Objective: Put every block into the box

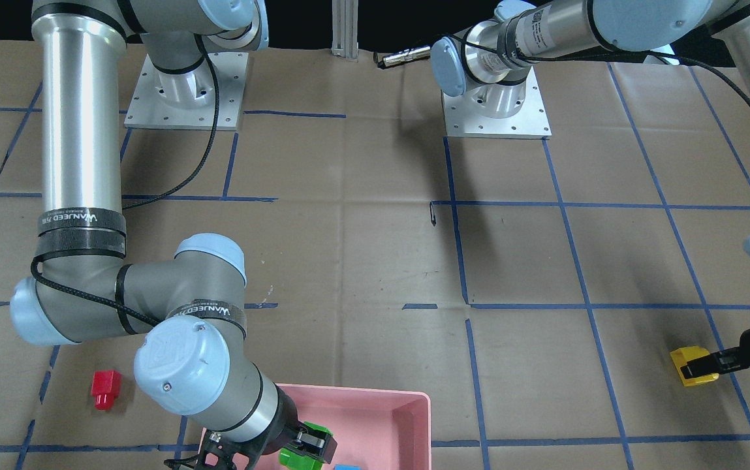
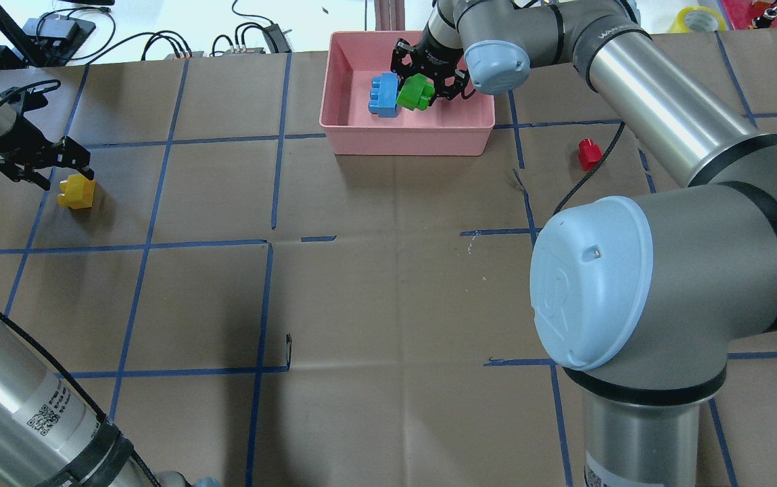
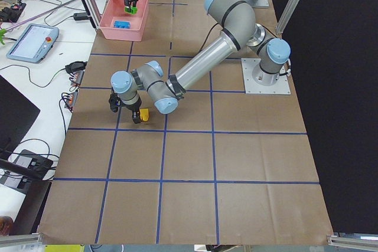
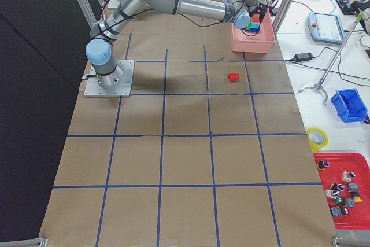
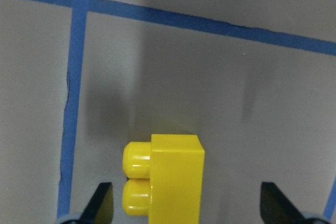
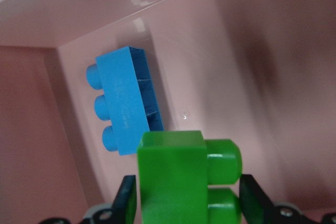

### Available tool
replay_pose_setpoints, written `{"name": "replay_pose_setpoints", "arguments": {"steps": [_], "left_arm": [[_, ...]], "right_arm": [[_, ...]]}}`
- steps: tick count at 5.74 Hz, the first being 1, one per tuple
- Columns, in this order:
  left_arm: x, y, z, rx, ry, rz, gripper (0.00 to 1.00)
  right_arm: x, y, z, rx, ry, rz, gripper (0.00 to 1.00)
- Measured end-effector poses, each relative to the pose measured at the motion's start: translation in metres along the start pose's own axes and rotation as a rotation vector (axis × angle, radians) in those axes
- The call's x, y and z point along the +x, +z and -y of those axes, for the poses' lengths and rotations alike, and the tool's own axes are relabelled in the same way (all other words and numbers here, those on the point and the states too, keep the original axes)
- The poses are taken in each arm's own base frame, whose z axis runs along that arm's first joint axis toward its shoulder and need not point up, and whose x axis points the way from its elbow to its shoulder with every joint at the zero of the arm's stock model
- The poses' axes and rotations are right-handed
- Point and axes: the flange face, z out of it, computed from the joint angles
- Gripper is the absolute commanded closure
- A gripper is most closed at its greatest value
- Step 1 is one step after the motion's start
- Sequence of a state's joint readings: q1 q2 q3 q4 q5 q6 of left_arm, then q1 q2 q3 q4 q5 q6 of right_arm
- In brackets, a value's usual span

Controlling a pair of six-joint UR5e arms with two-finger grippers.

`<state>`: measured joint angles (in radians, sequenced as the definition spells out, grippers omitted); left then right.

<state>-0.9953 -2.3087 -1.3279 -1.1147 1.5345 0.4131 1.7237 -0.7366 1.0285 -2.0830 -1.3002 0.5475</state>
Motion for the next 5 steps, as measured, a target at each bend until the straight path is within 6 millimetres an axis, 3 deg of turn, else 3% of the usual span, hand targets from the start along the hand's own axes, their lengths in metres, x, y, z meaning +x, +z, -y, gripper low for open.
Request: {"name": "replay_pose_setpoints", "arguments": {"steps": [1, 2, 4, 5], "left_arm": [[0.0, 0.009, -0.005, -0.003, 0.002, 0.008, 0.04], [0.002, 0.015, -0.008, -0.011, 0.005, 0.008, 0.13], [0.003, 0.019, -0.012, -0.02, 0.023, 0.006, 0.34], [0.002, 0.018, -0.011, -0.019, 0.027, 0.007, 0.46]], "right_arm": [[-0.002, -0.004, 0.0, 0.004, -0.007, 0.003, 0.0], [-0.007, -0.018, 0.002, 0.015, -0.014, 0.007, 0.0], [-0.016, -0.077, -0.003, -0.026, -0.042, -0.028, 0.0], [-0.003, -0.116, -0.003, -0.043, -0.124, -0.08, 0.0]]}}
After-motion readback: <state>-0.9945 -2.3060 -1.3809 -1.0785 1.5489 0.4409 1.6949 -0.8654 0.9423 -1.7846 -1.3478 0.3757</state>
